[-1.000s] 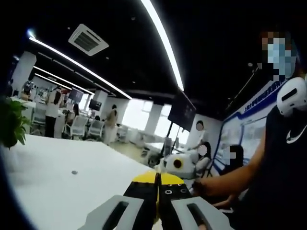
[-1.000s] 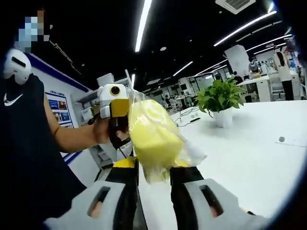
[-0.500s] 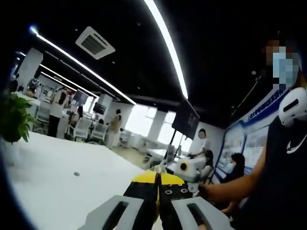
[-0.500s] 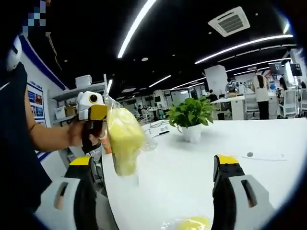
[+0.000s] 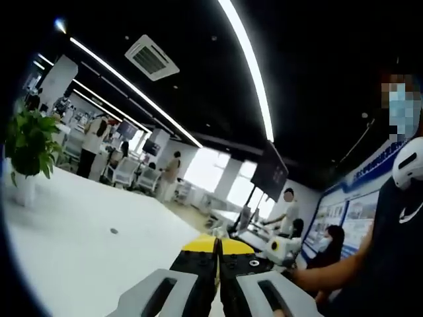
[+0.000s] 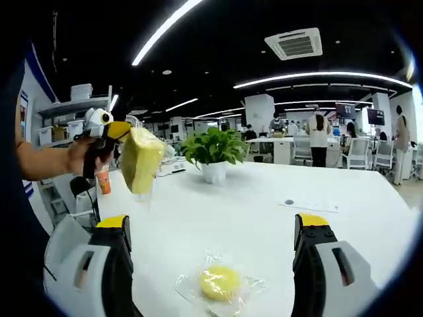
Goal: Compare the silicone blocks by pressing each to a similar depth, holding the contact briefly, and releasing to observe deformation and rebound differences across the visible hardness samples.
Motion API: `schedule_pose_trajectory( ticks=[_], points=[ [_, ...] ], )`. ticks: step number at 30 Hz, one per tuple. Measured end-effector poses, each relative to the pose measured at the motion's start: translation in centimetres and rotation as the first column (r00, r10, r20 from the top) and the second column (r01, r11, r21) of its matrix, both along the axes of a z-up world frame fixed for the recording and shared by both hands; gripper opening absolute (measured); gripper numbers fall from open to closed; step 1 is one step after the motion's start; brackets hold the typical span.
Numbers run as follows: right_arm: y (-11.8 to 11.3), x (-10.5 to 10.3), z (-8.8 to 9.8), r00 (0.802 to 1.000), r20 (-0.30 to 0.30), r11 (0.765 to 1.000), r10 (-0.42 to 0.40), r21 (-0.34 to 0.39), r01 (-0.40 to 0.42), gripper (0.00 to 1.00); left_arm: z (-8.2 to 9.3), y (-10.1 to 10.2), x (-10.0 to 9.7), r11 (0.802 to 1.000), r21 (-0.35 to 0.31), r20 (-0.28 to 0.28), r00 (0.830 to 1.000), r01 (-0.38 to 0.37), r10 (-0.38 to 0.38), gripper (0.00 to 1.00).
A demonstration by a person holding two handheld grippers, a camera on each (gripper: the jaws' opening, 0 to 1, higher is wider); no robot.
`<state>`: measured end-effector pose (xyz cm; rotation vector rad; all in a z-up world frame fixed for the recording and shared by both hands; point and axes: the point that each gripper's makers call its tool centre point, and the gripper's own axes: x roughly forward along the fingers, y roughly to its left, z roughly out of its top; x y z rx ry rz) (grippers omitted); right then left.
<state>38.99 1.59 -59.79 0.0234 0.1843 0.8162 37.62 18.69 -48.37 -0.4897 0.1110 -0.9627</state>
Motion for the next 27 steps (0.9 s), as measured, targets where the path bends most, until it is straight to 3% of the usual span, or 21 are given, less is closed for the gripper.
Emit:
schedule_pose_trajectory(
  ticks=[2,5,13,21,27],
  points=[
    [-1.4,-0.1,-1.3,0.998,-0.026,0.998,-0.062,-0.019,0.062,0.96,-0.5,0.2,0.2,1.0,-0.01,-0.019,1.0,-0.006,0.006,0.0],
    [-2.3,-0.6,-2.1,0.997,-0.021,0.998,-0.068,-0.016,0.067,0.96,-1.6,0.4,0.4,1.0,-0.013,-0.048,0.999,-0.011,0.01,0.0],
    [-4.6,-1.8,-4.7,0.992,-0.076,0.995,-0.098,-0.028,0.097,0.96,-3.3,0.8,0.9,0.998,-0.047,-0.108,0.993,-0.052,0.047,0.0],
    [-5.1,-2.3,-5.4,0.989,-0.094,0.994,-0.111,-0.02,0.11,0.96,-5.3,1.3,1.2,0.994,-0.084,-0.168,0.984,-0.074,0.059,0.0],
    [-5.7,-2.6,-5.8,0.988,-0.102,0.993,-0.12,-0.013,0.119,0.96,-7.0,1.1,1.2,0.994,-0.072,-0.198,0.978,-0.086,0.07,0.0]
  ],
)
